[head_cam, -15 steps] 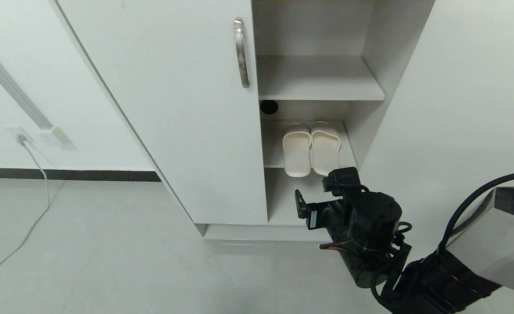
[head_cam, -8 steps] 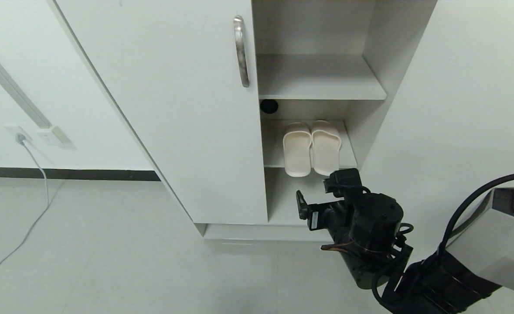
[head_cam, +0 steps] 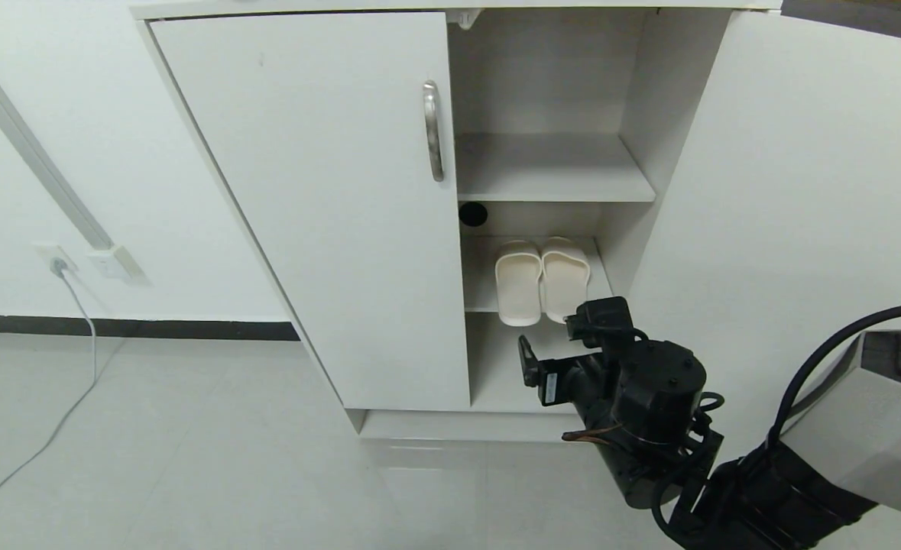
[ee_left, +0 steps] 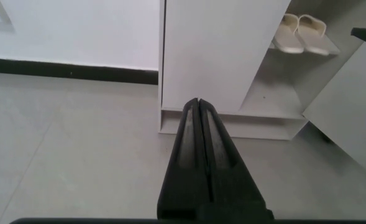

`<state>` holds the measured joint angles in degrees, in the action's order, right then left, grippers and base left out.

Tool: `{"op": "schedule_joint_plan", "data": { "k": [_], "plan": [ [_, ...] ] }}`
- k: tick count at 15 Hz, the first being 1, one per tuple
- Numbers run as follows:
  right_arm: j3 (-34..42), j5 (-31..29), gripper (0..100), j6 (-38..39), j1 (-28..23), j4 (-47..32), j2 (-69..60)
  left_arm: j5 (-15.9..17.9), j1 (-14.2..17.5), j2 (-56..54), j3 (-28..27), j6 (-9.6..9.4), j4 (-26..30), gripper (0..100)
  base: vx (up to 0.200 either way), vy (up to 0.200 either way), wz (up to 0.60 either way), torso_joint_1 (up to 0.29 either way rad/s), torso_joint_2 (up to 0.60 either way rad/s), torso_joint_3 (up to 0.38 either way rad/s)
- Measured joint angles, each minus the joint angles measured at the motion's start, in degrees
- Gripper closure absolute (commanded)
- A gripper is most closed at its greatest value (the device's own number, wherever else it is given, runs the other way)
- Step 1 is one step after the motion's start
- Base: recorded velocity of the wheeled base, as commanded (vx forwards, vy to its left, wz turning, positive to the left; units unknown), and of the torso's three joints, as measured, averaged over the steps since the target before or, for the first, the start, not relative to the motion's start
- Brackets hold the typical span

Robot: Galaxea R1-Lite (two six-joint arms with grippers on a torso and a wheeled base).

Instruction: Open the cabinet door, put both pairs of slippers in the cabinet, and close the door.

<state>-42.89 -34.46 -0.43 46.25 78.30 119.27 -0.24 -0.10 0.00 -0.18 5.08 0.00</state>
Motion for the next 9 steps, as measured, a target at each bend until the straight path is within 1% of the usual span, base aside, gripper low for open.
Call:
{"op": "schedule_joint_plan", "data": {
  "k": [4,9],
  "plan": [
    [-0.09,0.0,0,-0.11,-0.04,0.48,0.49,-0.05,0.0,0.0,0.0,0.0,-0.02,100,0.0,0.0,0.0,0.0,0.0,0.193],
    [-0.22,0.17,0,-0.15,-0.04,0.48,0.74,-0.16,0.0,0.0,0.07,0.09,-0.05,100,0.0,0.0,0.0,0.0,0.0,0.016]
  ]
}}
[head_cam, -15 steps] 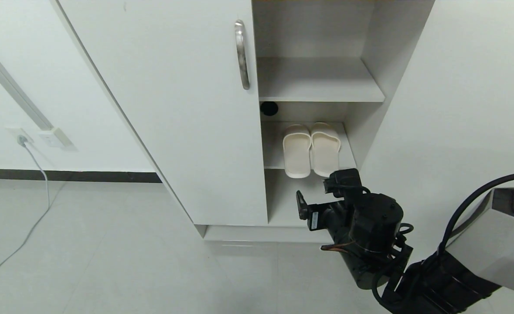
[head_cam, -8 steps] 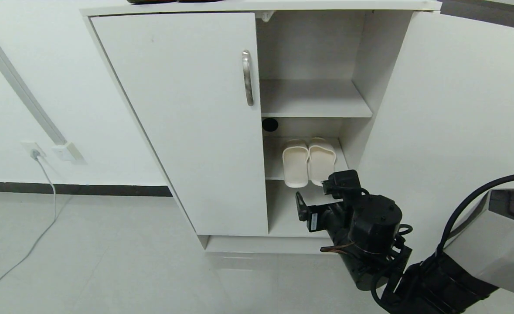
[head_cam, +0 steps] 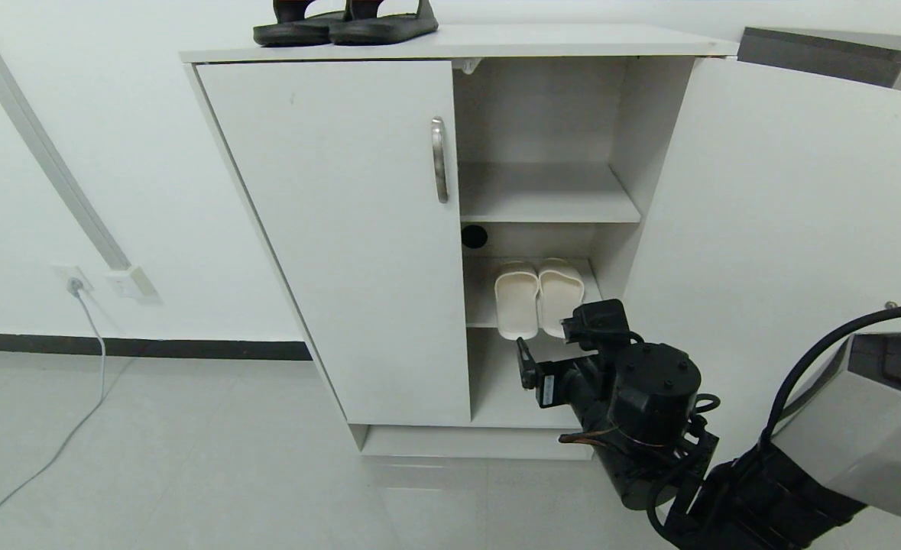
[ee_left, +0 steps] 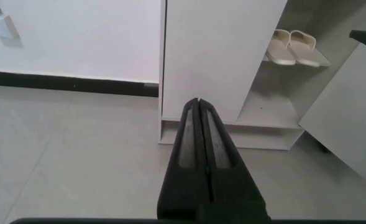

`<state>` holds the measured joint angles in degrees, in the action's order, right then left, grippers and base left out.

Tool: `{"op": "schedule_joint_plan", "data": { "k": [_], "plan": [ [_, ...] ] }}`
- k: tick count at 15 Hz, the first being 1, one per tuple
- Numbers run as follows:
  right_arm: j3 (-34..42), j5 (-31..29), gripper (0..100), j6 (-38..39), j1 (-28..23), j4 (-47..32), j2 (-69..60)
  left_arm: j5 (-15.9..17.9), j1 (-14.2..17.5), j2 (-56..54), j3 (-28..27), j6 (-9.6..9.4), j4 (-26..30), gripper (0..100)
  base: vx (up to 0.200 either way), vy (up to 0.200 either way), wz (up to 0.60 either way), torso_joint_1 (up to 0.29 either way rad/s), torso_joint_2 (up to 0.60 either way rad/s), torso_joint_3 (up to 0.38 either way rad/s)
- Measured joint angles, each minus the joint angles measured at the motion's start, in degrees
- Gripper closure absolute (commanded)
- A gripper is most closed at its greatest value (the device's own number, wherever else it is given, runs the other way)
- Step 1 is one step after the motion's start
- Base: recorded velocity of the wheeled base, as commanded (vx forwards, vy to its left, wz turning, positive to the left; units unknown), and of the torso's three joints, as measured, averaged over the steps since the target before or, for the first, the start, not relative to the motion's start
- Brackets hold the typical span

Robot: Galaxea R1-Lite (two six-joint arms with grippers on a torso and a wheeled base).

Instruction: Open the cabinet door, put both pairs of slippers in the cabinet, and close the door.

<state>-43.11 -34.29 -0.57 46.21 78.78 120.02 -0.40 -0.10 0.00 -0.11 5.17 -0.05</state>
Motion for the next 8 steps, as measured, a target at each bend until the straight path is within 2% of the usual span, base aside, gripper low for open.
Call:
{"op": "schedule_joint_plan", "data": {
  "k": [3,8],
  "plan": [
    [-0.17,0.0,0,-0.11,0.0,-0.04,0.24,0.0,0.0,0.0,-0.02,0.02,-0.02,100,0.0,0.0,0.0,0.0,0.0,0.0],
    [-0.28,0.06,0,-0.11,-0.1,-0.26,0.35,0.02,0.05,0.0,-0.05,0.13,-0.06,100,0.0,0.2,0.0,0.005,0.0,0.007]
  ]
}}
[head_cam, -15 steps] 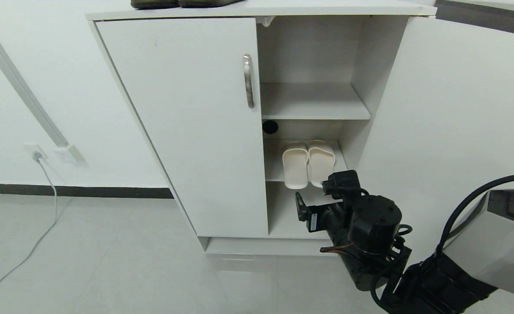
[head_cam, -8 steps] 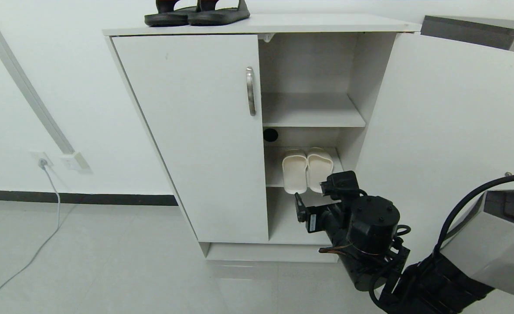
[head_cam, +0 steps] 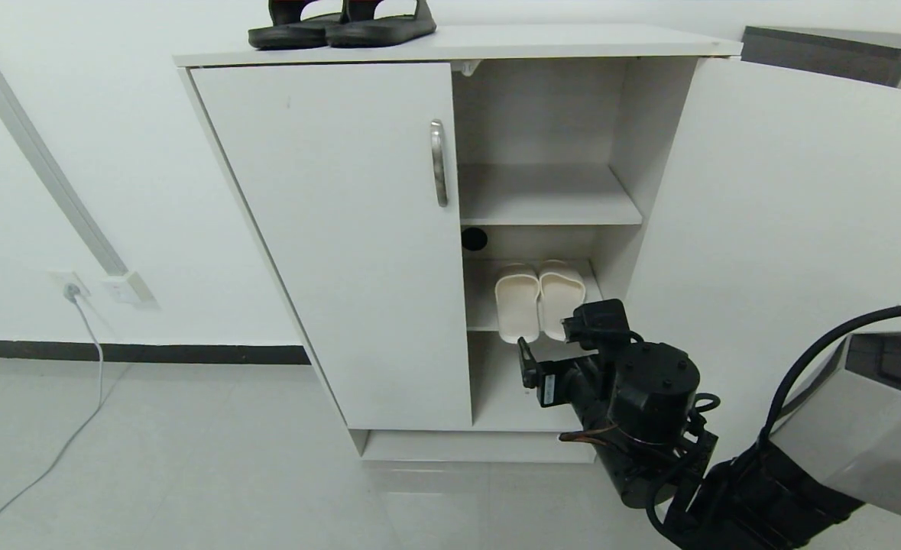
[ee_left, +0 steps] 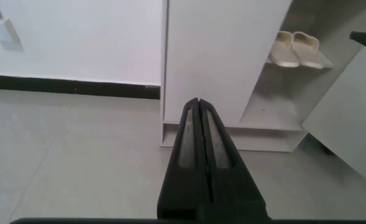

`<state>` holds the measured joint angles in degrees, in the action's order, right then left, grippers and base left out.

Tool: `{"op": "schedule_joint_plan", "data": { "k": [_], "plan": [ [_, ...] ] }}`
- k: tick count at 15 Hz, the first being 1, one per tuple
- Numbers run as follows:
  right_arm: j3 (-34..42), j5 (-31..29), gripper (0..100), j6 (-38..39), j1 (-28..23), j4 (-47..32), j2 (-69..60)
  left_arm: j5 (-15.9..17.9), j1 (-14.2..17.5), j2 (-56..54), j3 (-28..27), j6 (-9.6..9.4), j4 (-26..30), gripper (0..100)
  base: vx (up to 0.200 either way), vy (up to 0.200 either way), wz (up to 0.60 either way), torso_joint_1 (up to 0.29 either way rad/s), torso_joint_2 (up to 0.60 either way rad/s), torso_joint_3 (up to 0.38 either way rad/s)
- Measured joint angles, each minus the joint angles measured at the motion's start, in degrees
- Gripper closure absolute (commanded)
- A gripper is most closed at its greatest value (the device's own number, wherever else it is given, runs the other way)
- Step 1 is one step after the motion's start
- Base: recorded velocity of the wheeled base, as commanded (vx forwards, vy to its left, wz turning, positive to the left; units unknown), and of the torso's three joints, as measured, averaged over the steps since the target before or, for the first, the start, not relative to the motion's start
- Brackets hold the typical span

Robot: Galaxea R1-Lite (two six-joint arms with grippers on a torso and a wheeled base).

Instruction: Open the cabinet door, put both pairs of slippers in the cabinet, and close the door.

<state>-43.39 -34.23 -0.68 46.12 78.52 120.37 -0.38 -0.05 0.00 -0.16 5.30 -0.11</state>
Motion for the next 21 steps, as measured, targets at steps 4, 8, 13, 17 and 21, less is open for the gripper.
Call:
{"op": "schedule_joint_plan", "data": {
  "k": [4,8,13,17,21],
  "plan": [
    [0.09,-0.04,0,-0.79,0.07,0.17,0.46,-0.06,-0.06,0.0,0.02,0.02,0.09,100,0.0,0.2,0.0,0.005,0.0,0.005],
    [0.01,-0.04,0,-0.95,0.32,0.3,0.79,-0.05,-0.05,0.0,-0.02,0.02,0.04,100,0.0,0.2,0.0,0.005,0.0,0.001],
    [0.11,-0.09,0,-0.98,0.4,0.22,1.05,-0.02,-0.05,0.0,-0.02,0.05,0.04,100,0.0,0.2,0.0,0.003,0.0,0.006],
    [0.34,-0.22,0,-0.98,0.38,0.3,1.22,-0.16,-0.06,0.0,0.0,0.2,0.01,100,0.0,0.1,0.0,0.002,0.0,0.0],
    [2.32,-0.34,0,-1.89,-0.34,0.37,1.21,-0.16,-0.09,0.0,0.0,0.22,0.09,100,0.0,0.0,0.0,0.0,0.0,0.0]
  ]
}}
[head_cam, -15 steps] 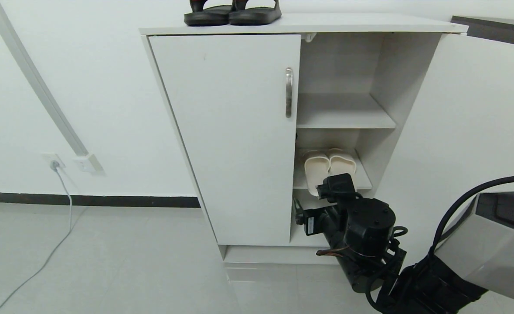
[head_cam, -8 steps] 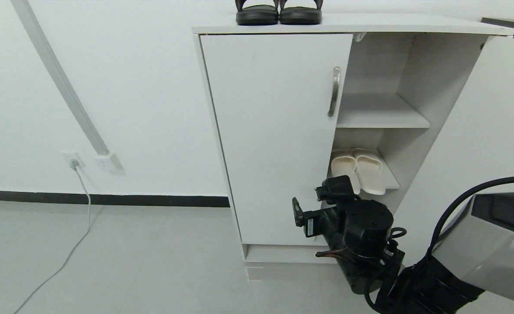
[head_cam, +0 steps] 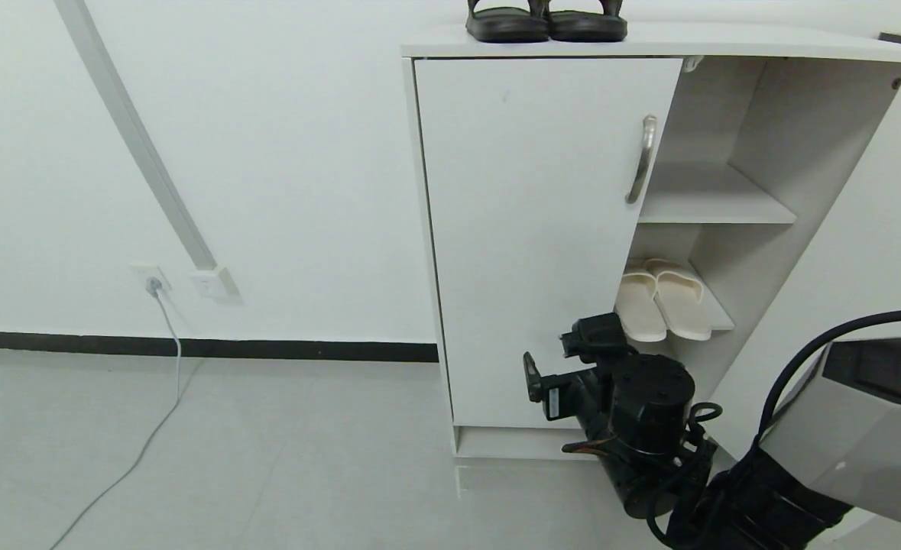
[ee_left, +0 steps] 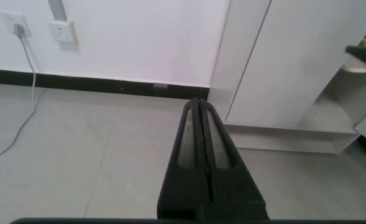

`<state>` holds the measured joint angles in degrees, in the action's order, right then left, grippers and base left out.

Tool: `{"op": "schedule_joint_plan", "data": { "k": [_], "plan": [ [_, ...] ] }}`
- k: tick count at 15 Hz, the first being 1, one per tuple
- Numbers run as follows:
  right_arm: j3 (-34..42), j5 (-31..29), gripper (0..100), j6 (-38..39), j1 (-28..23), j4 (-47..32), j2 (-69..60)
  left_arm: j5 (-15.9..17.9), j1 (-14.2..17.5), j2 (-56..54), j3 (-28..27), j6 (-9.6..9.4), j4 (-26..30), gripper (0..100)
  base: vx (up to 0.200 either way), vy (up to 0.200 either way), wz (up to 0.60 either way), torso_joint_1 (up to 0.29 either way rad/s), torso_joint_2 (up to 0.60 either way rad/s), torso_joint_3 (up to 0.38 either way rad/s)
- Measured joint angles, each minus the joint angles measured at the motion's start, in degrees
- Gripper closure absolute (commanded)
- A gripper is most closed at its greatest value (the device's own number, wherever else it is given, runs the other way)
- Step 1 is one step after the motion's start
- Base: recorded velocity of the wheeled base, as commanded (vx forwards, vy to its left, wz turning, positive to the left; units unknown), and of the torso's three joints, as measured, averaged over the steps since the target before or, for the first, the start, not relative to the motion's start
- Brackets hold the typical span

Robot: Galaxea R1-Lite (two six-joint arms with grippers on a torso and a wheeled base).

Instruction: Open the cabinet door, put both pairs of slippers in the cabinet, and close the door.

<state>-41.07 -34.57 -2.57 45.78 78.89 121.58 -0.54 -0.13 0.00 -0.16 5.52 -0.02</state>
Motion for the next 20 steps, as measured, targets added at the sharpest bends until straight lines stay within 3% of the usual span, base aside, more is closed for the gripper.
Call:
{"op": "schedule_joint_plan", "data": {
  "k": [9,13,20],
  "plan": [
    [0.78,0.11,0,-1.28,-0.57,-0.06,0.33,0.02,0.06,0.0,0.0,0.0,-0.05,100,0.0,0.0,0.0,0.0,0.0,0.0],
    [0.48,0.12,0,-1.37,-0.99,-0.37,0.52,0.0,0.02,0.0,0.05,0.0,0.05,100,0.0,0.0,0.0,0.015,-0.21,-0.307],
    [0.67,0.11,0,-1.33,-1.07,-0.09,0.63,0.02,0.06,0.05,-0.02,0.0,-0.09,100,0.0,0.0,0.0,0.083,-0.5,-0.348]
  ]
}}
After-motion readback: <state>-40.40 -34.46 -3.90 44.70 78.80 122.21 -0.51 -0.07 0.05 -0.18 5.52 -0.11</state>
